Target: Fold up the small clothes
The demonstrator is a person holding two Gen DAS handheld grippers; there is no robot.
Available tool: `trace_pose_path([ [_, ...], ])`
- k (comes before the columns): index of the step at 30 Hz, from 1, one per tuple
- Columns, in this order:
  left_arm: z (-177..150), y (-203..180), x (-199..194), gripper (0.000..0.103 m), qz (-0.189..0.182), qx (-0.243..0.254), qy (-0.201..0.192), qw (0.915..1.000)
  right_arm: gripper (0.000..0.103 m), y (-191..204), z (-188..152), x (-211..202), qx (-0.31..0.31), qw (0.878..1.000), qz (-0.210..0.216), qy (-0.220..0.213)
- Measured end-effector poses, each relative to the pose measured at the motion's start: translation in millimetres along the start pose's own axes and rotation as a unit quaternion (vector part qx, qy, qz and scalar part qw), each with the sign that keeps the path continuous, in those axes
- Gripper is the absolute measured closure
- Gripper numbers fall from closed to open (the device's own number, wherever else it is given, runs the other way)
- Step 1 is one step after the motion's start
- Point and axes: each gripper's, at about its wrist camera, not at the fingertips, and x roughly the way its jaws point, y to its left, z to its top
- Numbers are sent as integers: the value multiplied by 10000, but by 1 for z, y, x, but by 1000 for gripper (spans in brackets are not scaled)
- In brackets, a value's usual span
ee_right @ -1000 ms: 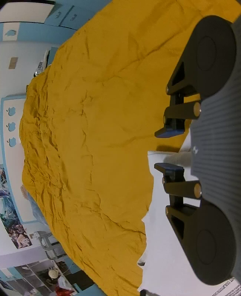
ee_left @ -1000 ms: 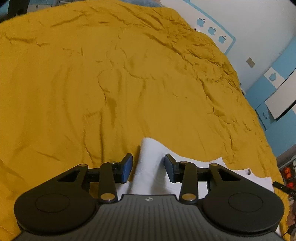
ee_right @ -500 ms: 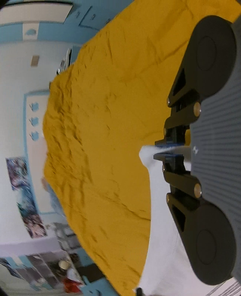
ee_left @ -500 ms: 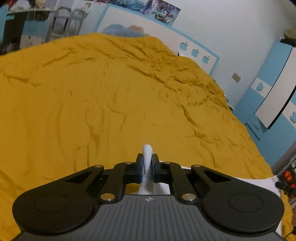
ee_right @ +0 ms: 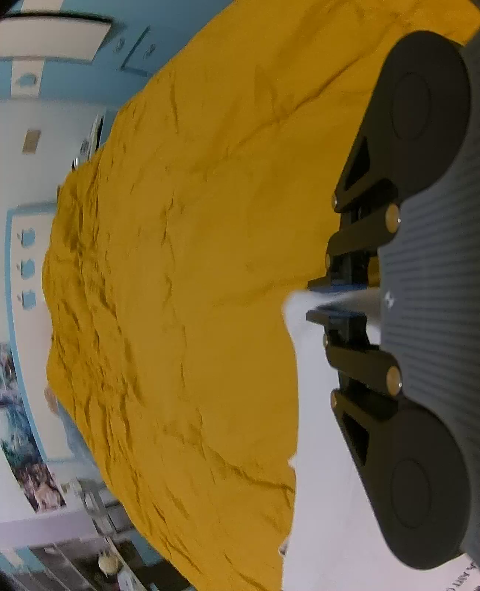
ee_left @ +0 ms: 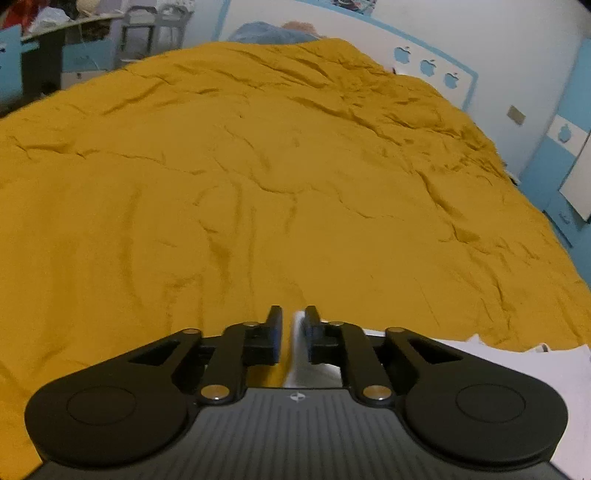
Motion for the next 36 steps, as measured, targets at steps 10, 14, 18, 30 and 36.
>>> trace_pose_path([
  [10, -17, 7, -89, 76, -563, 231, 283, 9977, 74, -14, -30, -91, 415, 9986, 234, 218],
  [14, -44, 5, -126, 76, -535, 382, 557, 9963, 73, -17, -66, -135, 774, 9953, 347, 476],
  [18, -82, 1, -163, 76, -265, 737, 500, 9957, 60, -21, -106, -175, 974, 9937, 181, 523],
  [30, -127, -5, -199, 85, -332, 448, 222, 9982, 99, -48, -178, -217, 2851, 9562, 627, 217],
  [36, -151, -2, -178, 98, 187, 685, 758, 9946, 102, -40, -192, -211, 2532, 9659, 214, 497],
])
